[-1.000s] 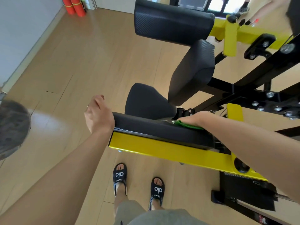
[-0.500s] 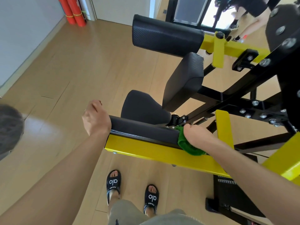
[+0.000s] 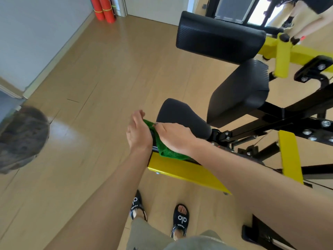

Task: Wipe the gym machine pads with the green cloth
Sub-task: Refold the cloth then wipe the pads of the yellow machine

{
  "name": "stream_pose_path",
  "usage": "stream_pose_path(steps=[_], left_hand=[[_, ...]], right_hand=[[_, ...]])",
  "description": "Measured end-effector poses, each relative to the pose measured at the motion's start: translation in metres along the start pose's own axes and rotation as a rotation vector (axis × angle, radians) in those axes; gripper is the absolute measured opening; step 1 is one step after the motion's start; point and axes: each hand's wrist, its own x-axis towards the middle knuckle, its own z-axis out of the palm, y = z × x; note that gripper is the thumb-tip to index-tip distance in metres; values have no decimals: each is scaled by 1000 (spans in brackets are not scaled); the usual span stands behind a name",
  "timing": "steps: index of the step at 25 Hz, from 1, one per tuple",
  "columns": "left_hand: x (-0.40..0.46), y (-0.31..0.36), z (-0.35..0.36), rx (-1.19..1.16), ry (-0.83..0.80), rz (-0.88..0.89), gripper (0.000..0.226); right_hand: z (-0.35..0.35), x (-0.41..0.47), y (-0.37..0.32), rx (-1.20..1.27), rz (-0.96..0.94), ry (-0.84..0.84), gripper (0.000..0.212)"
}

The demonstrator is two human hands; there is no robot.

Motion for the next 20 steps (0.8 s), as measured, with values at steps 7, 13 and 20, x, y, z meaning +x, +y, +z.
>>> stream_pose_path(steps=[7,13,20], left_hand=[[8,13,-19,-167,-393,-252,48],[56,41,-38,15,-619,-173,45],[126,106,-1,210,-751,-49,57]], right_hand=[[37,50,-49,-304,189,-151,42],[28,12,-48,-310,-31,319,37],[-49,4,-30,1675,557,498,44]])
